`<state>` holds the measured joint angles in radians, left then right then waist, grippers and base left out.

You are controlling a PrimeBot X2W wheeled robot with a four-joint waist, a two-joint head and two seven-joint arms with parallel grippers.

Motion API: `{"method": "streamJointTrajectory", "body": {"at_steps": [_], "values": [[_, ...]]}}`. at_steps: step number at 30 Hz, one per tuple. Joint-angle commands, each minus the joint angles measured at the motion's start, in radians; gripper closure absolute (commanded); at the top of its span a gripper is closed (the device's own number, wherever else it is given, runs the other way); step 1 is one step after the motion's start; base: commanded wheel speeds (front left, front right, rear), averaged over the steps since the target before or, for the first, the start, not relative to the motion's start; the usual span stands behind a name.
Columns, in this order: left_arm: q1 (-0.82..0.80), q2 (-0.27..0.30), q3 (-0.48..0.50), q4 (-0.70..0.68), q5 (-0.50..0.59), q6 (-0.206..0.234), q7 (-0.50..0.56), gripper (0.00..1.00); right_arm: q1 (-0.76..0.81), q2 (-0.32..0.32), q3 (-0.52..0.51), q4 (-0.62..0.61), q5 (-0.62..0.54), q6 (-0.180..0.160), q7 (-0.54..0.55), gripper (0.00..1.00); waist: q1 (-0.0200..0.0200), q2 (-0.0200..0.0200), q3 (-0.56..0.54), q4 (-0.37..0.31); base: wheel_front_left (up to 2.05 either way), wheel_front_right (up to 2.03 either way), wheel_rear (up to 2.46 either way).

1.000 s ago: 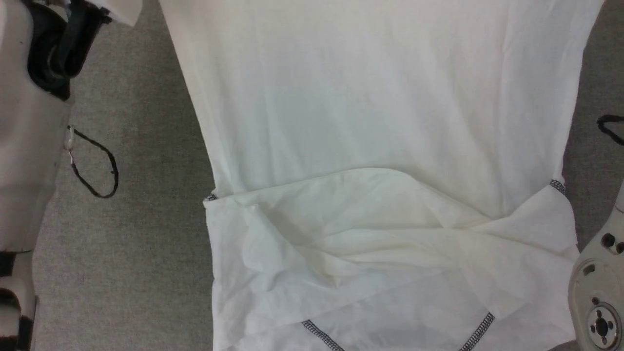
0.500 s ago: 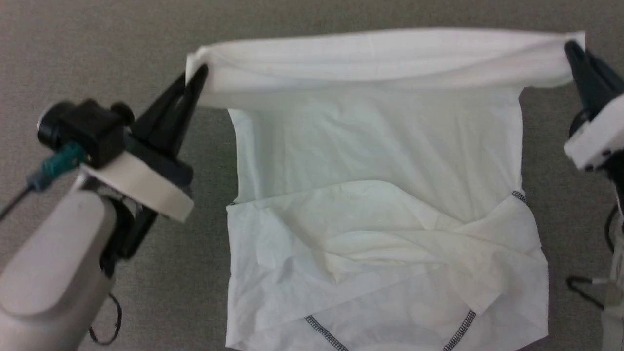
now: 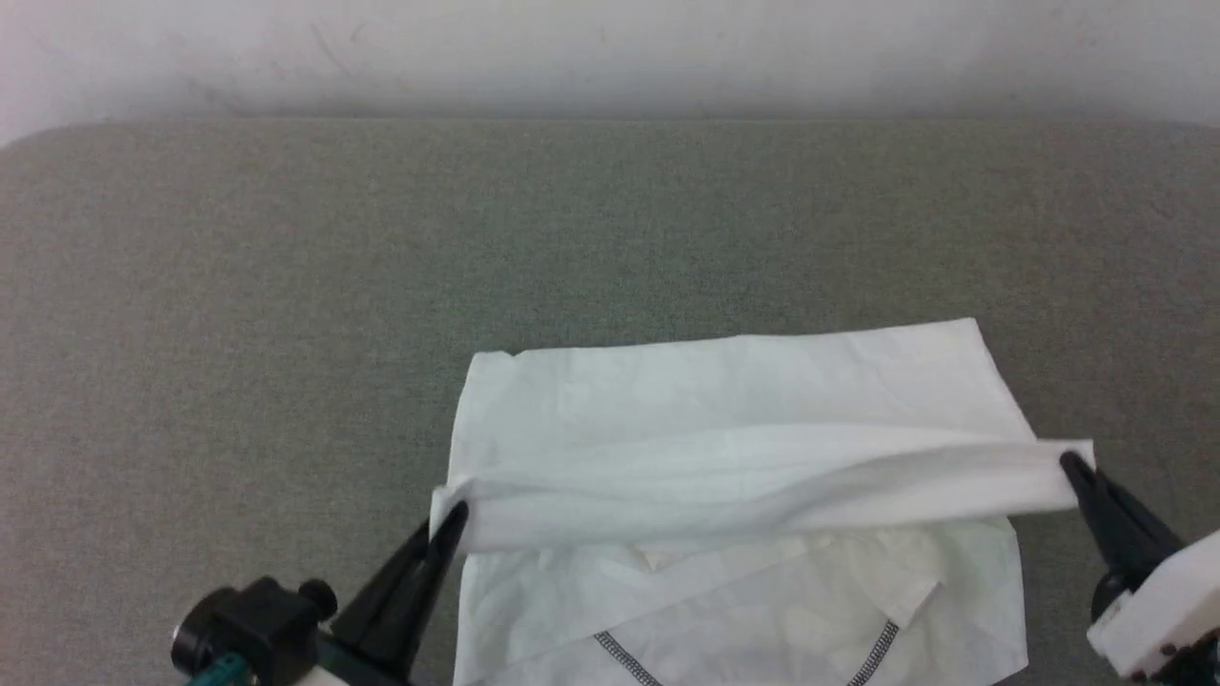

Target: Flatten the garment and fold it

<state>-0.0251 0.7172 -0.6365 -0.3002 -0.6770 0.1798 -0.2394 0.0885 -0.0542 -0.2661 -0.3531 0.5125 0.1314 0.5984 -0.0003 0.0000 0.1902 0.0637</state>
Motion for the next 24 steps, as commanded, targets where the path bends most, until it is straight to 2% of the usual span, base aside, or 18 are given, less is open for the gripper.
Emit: {"method": "streamJointTrajectory", "body": {"at_steps": [1, 7, 9, 17, 18, 19, 20, 21, 22, 24], "values": [[0.028, 0.004, -0.004, -0.012, -0.011, 0.01, -0.007, 1.0, 0.027, 0.003, 0.001, -0.006, 0.019, -0.001, 0.003, 1.0, 0.0003, 0.0, -0.037, -0.015, 0.0, 0.0, 0.0], [0.166, 0.01, -0.019, -0.06, -0.08, 0.035, -0.008, 1.0, 0.185, 0.004, -0.005, -0.025, 0.075, -0.001, 0.021, 1.0, 0.0003, 0.0, -0.067, -0.019, 0.0, 0.0, 0.0], [0.181, 0.021, -0.037, -0.05, -0.078, 0.022, 0.002, 1.0, 0.217, 0.004, -0.001, -0.018, 0.087, -0.001, 0.028, 1.0, 0.0003, 0.0, -0.071, -0.018, 0.0, 0.0, 0.0], [0.167, -0.009, -0.111, 0.086, -0.12, -0.053, 0.078, 1.0, 0.262, 0.004, 0.044, 0.038, 0.024, -0.001, 0.071, 1.0, 0.0003, 0.0, -0.06, -0.011, 0.0, 0.0, 0.0], [0.159, -0.013, -0.118, 0.108, -0.122, -0.058, 0.089, 1.0, 0.258, 0.004, 0.054, 0.049, 0.012, -0.001, 0.07, 0.91, 0.0003, 0.0, -0.058, -0.01, 0.0, 0.0, 0.0], [0.151, -0.018, -0.125, 0.128, -0.122, -0.065, 0.098, 1.0, 0.254, 0.004, 0.064, 0.06, 0.0, -0.001, 0.069, 0.76, 0.0003, 0.0, -0.057, -0.01, 0.0, 0.0, 0.0], [0.141, -0.024, -0.129, 0.146, -0.12, -0.071, 0.101, 0.8, 0.249, 0.004, 0.072, 0.071, -0.008, -0.001, 0.065, 0.5, 0.0003, 0.0, -0.057, -0.009, 0.0, 0.0, 0.0], [0.133, -0.032, -0.13, 0.162, -0.122, -0.075, 0.102, 0.51, 0.243, 0.004, 0.081, 0.079, -0.014, -0.001, 0.061, 0.0, 0.0003, 0.0, -0.058, -0.008, 0.0, 0.0, 0.0], [0.127, -0.04, -0.13, 0.175, -0.126, -0.079, 0.102, 0.0, 0.238, 0.004, 0.092, 0.086, -0.018, -0.001, 0.059, 0.0, 0.0003, 0.0, -0.06, -0.007, 0.0, 0.0, 0.0], [0.119, -0.054, -0.123, 0.19, -0.141, -0.083, 0.096, 0.0, 0.232, 0.004, 0.104, 0.092, -0.007, -0.001, 0.055, 0.0, 0.0003, 0.0, -0.066, -0.006, 0.0, 0.0, 0.0]]}}
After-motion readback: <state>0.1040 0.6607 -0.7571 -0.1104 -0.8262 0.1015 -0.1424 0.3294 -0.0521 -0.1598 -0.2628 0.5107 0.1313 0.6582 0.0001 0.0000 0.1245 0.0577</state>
